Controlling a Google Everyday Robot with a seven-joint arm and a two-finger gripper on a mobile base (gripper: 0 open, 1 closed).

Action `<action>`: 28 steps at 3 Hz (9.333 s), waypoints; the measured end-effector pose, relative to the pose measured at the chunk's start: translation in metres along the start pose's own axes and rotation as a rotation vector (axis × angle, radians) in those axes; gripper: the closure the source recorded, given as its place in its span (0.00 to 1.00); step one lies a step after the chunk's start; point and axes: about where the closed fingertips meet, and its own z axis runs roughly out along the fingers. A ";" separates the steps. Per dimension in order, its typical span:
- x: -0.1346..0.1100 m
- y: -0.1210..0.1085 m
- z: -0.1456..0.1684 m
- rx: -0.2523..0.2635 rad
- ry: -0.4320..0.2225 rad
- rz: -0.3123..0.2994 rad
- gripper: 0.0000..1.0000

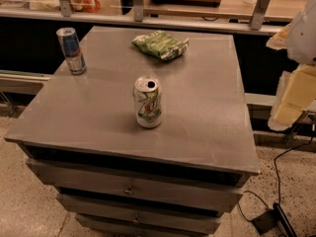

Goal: Move 7up can near green jalapeno chip bag

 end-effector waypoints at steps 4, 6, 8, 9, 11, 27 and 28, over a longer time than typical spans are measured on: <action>-0.038 0.012 0.034 -0.027 -0.467 0.250 0.00; -0.050 0.016 0.029 -0.019 -0.515 0.248 0.00; -0.082 0.026 0.072 -0.028 -0.622 0.251 0.00; -0.103 0.034 0.096 -0.053 -0.691 0.262 0.00; -0.139 0.037 0.129 -0.038 -0.817 0.301 0.00; -0.174 -0.208 0.209 0.445 -1.014 0.596 0.86; -0.174 -0.208 0.209 0.445 -1.014 0.596 0.63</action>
Offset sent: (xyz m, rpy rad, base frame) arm -0.0003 0.0139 -0.0024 0.1677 -0.0171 -0.0033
